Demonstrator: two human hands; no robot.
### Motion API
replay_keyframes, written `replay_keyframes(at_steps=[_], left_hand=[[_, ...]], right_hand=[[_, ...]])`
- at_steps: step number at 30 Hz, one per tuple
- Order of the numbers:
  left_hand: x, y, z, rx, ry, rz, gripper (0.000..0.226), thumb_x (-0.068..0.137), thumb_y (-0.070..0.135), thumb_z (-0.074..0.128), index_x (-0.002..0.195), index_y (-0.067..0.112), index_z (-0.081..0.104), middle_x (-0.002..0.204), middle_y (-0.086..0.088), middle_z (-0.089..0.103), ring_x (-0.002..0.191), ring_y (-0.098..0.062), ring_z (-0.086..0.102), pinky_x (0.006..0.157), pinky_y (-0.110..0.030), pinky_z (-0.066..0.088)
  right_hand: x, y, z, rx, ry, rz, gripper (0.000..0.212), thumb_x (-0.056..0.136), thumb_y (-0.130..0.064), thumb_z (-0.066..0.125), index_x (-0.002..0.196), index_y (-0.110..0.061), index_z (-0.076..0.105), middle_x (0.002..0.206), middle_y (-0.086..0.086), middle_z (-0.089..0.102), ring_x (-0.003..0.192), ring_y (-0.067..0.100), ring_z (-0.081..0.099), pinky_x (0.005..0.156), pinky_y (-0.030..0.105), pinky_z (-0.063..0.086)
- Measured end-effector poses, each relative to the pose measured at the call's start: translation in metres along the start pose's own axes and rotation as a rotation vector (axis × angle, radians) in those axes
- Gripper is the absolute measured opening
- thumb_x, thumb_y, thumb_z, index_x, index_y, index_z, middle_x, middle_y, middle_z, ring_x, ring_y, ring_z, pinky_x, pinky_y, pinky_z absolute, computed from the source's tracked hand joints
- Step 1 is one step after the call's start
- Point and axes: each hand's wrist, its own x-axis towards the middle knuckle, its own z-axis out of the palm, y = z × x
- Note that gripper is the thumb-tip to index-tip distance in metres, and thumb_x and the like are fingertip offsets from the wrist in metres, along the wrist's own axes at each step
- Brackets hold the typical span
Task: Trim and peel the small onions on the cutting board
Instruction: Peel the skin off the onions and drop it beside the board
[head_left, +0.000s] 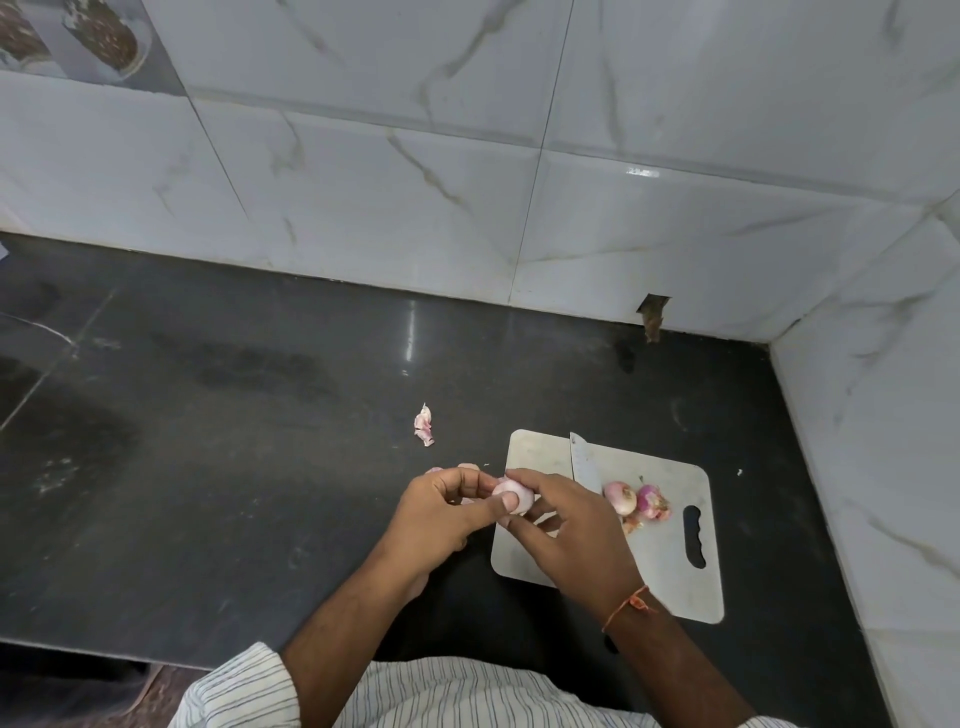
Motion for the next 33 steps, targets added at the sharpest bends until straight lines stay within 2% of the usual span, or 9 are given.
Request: replay_keyframes(at_steps=[2, 7, 11, 16, 20, 24, 26, 29, 33], left_hand=[[0.001, -0.002, -0.002, 0.013, -0.012, -0.02, 0.008, 0.086, 0.028, 0.091, 0.088, 0.026, 0.083, 0.077, 0.005, 0.074, 0.064, -0.008, 0.056, 0.055, -0.024, 0.041], [0.002, -0.006, -0.003, -0.023, -0.023, -0.002, 0.006, 0.094, 0.032, 0.083, 0.093, 0.026, 0.084, 0.083, -0.007, 0.073, 0.071, -0.015, 0.055, 0.056, -0.026, 0.04], [0.004, -0.011, -0.001, -0.11, 0.02, -0.012, 0.011, 0.095, 0.029, 0.081, 0.1, 0.02, 0.084, 0.082, -0.011, 0.068, 0.071, -0.02, 0.052, 0.055, -0.025, 0.04], [0.007, -0.015, -0.007, -0.121, 0.08, -0.02, 0.018, 0.095, 0.029, 0.082, 0.107, 0.017, 0.083, 0.095, -0.022, 0.077, 0.075, -0.023, 0.057, 0.055, -0.024, 0.046], [0.014, -0.026, -0.013, -0.003, 0.113, 0.018, 0.019, 0.099, 0.014, 0.078, 0.117, 0.019, 0.079, 0.099, -0.007, 0.082, 0.085, -0.02, 0.074, 0.075, -0.033, 0.063], [0.021, -0.033, -0.018, 0.133, 0.123, 0.027, 0.031, 0.095, 0.013, 0.081, 0.123, 0.025, 0.079, 0.113, 0.012, 0.082, 0.108, -0.007, 0.077, 0.1, -0.033, 0.061], [0.024, -0.037, -0.023, 0.241, 0.15, 0.04, 0.037, 0.092, 0.019, 0.084, 0.127, 0.029, 0.077, 0.119, 0.016, 0.079, 0.107, -0.003, 0.075, 0.098, -0.028, 0.06], [0.029, -0.042, -0.033, 0.205, 0.218, 0.056, 0.057, 0.092, 0.02, 0.082, 0.144, 0.03, 0.064, 0.126, 0.016, 0.077, 0.105, -0.005, 0.077, 0.098, -0.034, 0.061], [0.034, -0.044, -0.05, 0.259, 0.332, 0.114, 0.059, 0.099, 0.016, 0.073, 0.153, 0.027, 0.051, 0.123, 0.017, 0.077, 0.104, 0.004, 0.075, 0.103, -0.028, 0.055]], right_hand=[[-0.001, 0.001, -0.001, -0.008, -0.006, 0.002, 0.043, 0.094, -0.049, 0.075, 0.136, -0.039, 0.068, 0.127, -0.018, 0.073, 0.104, -0.001, 0.067, 0.088, 0.008, 0.052], [-0.003, -0.002, -0.002, 0.061, 0.011, 0.043, 0.043, 0.094, -0.049, 0.075, 0.135, -0.039, 0.068, 0.125, -0.019, 0.074, 0.103, -0.001, 0.069, 0.087, 0.017, 0.06], [-0.004, -0.006, -0.001, 0.29, 0.059, 0.158, 0.037, 0.091, -0.043, 0.08, 0.125, -0.047, 0.069, 0.116, -0.027, 0.074, 0.106, 0.0, 0.071, 0.089, 0.022, 0.062], [0.0, -0.001, -0.007, 0.606, 0.113, 0.298, 0.039, 0.09, -0.031, 0.082, 0.128, -0.033, 0.073, 0.117, -0.01, 0.079, 0.107, 0.018, 0.075, 0.086, 0.044, 0.067], [0.003, -0.001, -0.013, 0.69, 0.096, 0.347, 0.037, 0.096, -0.026, 0.077, 0.132, -0.033, 0.069, 0.121, -0.003, 0.078, 0.099, 0.023, 0.078, 0.078, 0.046, 0.068], [0.001, -0.001, -0.011, 0.682, 0.08, 0.381, 0.039, 0.096, -0.026, 0.075, 0.135, -0.032, 0.067, 0.123, -0.002, 0.076, 0.094, 0.019, 0.079, 0.078, 0.044, 0.068], [-0.001, 0.001, -0.01, 0.658, 0.078, 0.382, 0.04, 0.096, -0.027, 0.076, 0.135, -0.034, 0.067, 0.124, -0.002, 0.075, 0.094, 0.018, 0.079, 0.076, 0.041, 0.068], [-0.002, 0.004, -0.009, 0.628, 0.082, 0.377, 0.039, 0.094, -0.031, 0.077, 0.13, -0.043, 0.067, 0.125, -0.007, 0.072, 0.099, 0.019, 0.076, 0.074, 0.035, 0.067], [-0.004, 0.015, -0.003, 0.493, 0.062, 0.375, 0.039, 0.092, -0.043, 0.078, 0.13, -0.047, 0.068, 0.131, -0.018, 0.065, 0.112, 0.016, 0.067, 0.087, 0.035, 0.066]])
